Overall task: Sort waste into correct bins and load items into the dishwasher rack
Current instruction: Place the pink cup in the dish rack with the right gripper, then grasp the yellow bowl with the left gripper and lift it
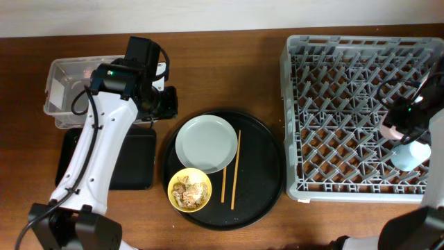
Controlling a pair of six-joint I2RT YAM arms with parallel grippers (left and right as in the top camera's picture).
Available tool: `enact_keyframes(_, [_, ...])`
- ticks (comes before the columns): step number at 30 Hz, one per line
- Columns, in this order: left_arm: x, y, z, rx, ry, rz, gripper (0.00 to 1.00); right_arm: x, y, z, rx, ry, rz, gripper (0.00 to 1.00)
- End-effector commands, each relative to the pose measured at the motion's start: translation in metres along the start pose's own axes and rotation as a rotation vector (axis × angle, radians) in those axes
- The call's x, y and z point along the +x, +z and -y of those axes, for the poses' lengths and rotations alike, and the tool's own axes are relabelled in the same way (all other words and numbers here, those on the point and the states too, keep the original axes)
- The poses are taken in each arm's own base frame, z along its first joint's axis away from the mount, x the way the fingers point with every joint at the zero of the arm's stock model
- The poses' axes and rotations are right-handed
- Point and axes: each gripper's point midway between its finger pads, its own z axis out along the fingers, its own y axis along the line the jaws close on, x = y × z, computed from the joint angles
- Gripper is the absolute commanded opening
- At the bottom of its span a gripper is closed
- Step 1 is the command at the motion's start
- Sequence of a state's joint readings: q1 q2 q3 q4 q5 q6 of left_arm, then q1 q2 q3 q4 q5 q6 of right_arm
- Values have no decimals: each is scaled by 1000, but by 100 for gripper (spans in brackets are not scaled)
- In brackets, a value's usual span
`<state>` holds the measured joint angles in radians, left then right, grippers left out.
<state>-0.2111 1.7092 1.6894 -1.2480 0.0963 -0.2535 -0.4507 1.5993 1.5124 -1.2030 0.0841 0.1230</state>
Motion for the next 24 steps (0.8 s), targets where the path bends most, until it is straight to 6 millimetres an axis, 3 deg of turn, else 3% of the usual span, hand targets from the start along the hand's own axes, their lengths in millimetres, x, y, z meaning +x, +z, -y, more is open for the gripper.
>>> enact_keyframes(1, [0,-5,-1,-8,15,13,36,1,21,14,59,30,-71,49])
enact_keyframes(3, [0,-5,-1,-8,15,12,36,3,37,12,60,26,-115,53])
enact_keyframes(7, [0,-5,-1,-8,15,12,37,5,47,4,23,26,-148,84])
enact_keyframes(8, [0,-5,-1,-8,15,12,46,5,46,-1,-7,28,-152,87])
enact_keyframes(9, [1,-5,-1,-8,15,11,47,7,44,-6,-38,30,-158,89])
enact_keyframes(12, [5,-5,-2,-13,13,-8,48,6,17,-27,-172,36,-132,89])
enact_keyframes(16, [14,-5,2,-14,26,-40,48,18,-40,-67,-395,-51,-67,89])
enact_keyframes(20, [43,7,31,-6,122,-117,48,50,-53,-103,-415,-212,-126,91])
enact_keyframes(21, [67,21,44,-14,157,-181,48,63,-55,-121,-430,-316,-143,93])
enact_keyframes(22, [81,31,47,-22,168,-217,48,68,-56,-129,-439,-373,-143,98])
enact_keyframes(24, [107,49,51,-40,183,-279,48,74,-59,-139,-448,-414,-145,98])
